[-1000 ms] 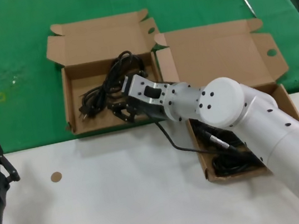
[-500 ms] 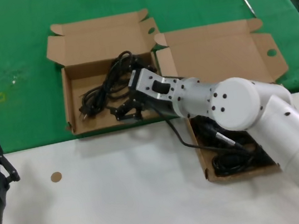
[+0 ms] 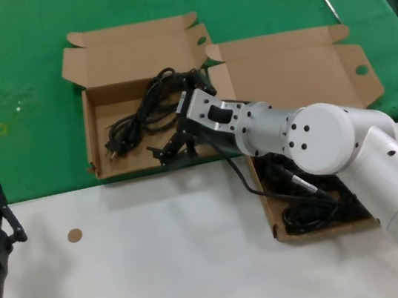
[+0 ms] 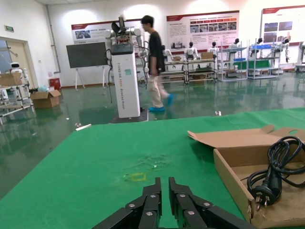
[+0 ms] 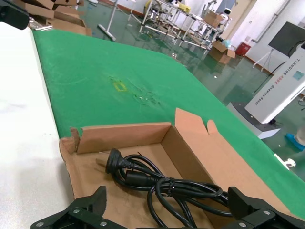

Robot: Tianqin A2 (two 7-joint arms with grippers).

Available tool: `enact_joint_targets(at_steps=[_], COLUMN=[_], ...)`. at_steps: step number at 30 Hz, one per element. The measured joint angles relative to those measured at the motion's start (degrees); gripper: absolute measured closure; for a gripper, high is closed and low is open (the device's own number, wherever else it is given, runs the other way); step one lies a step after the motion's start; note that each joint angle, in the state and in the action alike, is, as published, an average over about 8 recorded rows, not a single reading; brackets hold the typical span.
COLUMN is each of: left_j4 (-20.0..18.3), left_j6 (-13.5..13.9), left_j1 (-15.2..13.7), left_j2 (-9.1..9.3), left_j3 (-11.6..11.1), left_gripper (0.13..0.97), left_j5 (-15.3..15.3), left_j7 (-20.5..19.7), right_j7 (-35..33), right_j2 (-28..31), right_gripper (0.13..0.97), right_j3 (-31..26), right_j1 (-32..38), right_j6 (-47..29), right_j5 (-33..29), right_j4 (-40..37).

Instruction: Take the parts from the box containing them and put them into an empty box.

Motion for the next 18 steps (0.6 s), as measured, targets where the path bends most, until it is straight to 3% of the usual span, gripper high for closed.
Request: enact_joint_targets(at_steps=[10,18], left_j4=[0.0,0.0], left_j6=[0.0,0.0], left_j1=[0.0,0.0], left_j2=[0.0,0.0], left_j3=[0.0,0.0], left_gripper=[0.896,0.776], left_j5=[0.0,0.0], left_j7=[0.0,0.0], right_j7=[-1.18,-2.66], right_j2=[0.72,1.63], right_gripper=[0.163,0.139], right_j3=[1.75,3.97], right_j1=[-3.5,-7.92], right_j6=[2.5,5.68], right_j5=[3.79,8.58], right_j4=[2.43,5.52])
